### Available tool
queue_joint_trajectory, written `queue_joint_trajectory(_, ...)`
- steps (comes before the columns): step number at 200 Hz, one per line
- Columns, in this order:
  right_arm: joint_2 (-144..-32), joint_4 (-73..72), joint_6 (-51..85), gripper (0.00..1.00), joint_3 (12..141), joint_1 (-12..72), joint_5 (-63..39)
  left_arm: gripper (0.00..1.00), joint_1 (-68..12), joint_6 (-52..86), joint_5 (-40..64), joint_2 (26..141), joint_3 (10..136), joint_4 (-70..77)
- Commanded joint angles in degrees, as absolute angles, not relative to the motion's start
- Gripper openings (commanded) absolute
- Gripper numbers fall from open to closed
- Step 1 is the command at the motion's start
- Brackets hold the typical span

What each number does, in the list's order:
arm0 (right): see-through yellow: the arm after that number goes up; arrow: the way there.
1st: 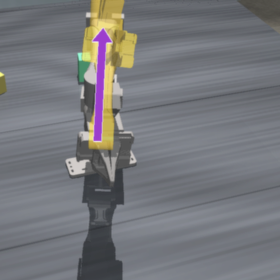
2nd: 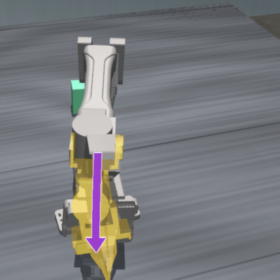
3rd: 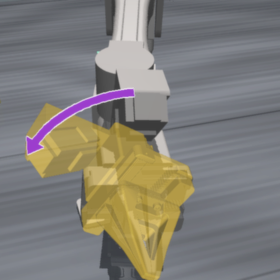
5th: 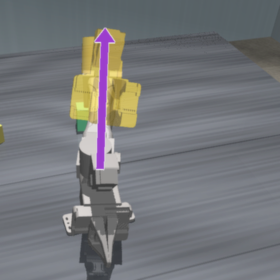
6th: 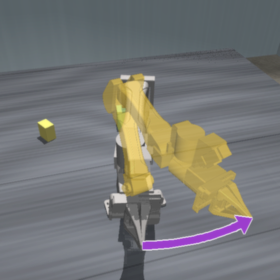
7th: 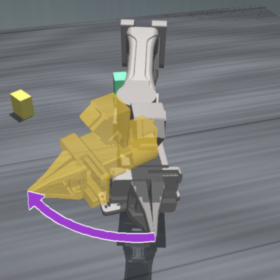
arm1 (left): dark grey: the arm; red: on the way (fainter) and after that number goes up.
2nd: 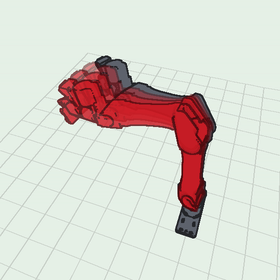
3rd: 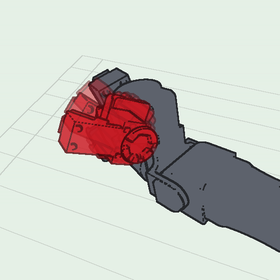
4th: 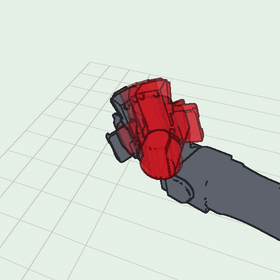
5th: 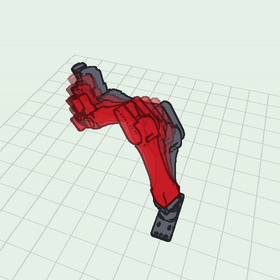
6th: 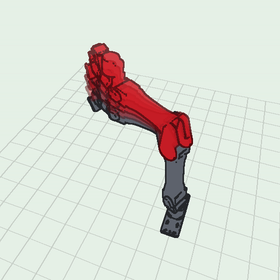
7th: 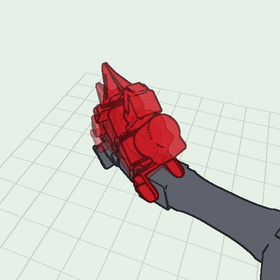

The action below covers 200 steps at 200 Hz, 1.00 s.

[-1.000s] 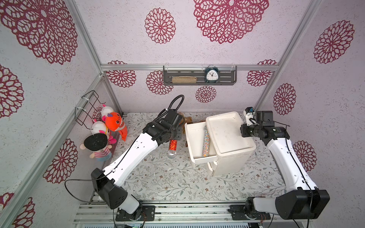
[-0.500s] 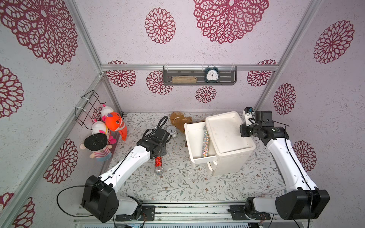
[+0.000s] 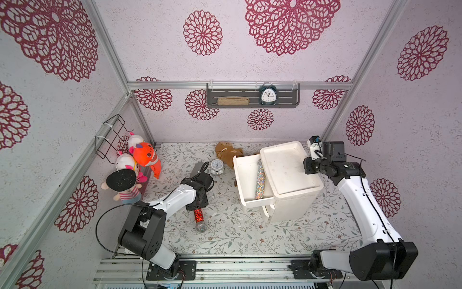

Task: Take the microphone out of the drawer
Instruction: Place the microphone at the center of the board.

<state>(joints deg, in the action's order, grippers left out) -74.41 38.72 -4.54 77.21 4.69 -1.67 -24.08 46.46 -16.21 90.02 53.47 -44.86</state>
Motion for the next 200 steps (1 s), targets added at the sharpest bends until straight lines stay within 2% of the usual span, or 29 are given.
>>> queue_joint_trajectory(1,-71.9,29.5,-3.4,0.0,77.5,5.9,-1.4,0.0,-23.2,49.4,-18.4,88.4,52.1,-41.9)
queue_joint_trajectory(82,-71.7,29.7,-3.6,0.0,77.7,6.1,-1.3,0.01,-17.9,52.7,-19.6,88.3,47.2,-42.1)
queue_joint_trajectory(200,-71.4,29.1,-4.1,0.0,77.8,6.2,-1.6,0.65,-15.2,51.9,-18.1,87.9,45.3,-40.0)
